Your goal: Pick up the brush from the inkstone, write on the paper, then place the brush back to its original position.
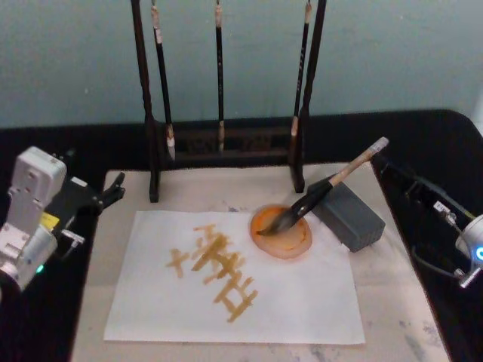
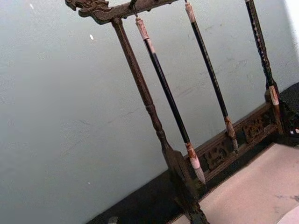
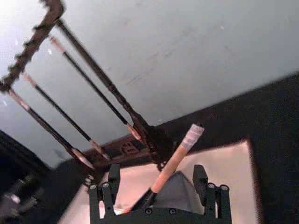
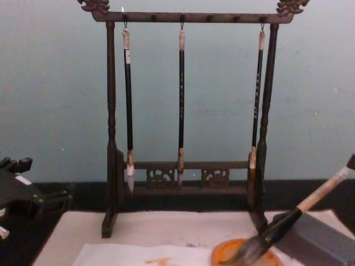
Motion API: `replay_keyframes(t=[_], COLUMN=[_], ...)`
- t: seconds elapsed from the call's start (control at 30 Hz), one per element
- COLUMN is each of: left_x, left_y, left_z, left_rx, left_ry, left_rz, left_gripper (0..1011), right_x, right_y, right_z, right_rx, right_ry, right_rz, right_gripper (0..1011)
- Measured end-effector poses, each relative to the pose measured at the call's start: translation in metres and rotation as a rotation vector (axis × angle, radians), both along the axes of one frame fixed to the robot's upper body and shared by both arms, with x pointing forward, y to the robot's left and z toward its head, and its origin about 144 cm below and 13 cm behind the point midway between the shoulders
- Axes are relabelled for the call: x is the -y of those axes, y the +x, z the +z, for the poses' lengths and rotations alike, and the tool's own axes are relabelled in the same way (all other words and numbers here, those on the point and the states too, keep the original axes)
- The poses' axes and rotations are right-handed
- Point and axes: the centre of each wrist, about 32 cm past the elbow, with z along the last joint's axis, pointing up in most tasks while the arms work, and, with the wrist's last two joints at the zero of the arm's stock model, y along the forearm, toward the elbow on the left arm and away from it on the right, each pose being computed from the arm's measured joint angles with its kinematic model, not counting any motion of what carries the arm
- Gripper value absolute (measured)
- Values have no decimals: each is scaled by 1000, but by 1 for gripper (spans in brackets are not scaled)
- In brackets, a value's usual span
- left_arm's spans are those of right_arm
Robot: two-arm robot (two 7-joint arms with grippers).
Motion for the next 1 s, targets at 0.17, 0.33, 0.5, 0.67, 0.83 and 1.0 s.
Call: replay_keyframes(t=[0.17, 0.33, 0.5, 0.67, 0.83, 1.0], left_x=[0, 0, 0, 0, 0, 0], left_y=[0, 0, 0, 0, 0, 0], left_z=[0, 0, 0, 0, 0, 0], left_rx=[0, 0, 0, 0, 0, 0], left_ry=[0, 0, 0, 0, 0, 0], left_rz=[0, 0, 0, 0, 0, 0], left_gripper=[1010, 1010, 1009, 1010, 1010, 1010], right_x=[5, 5, 2, 0, -4, -8], right_y=[12, 26, 40, 55, 71, 86], right_z=[-4, -9, -12, -15, -15, -15], right_rx=[-107, -176, -221, -241, -233, -228], right_ry=[181, 285, 317, 328, 329, 324], right_rz=[29, 38, 16, 2, -6, -11], right_gripper=[1000, 1000, 1000, 1000, 1000, 1000])
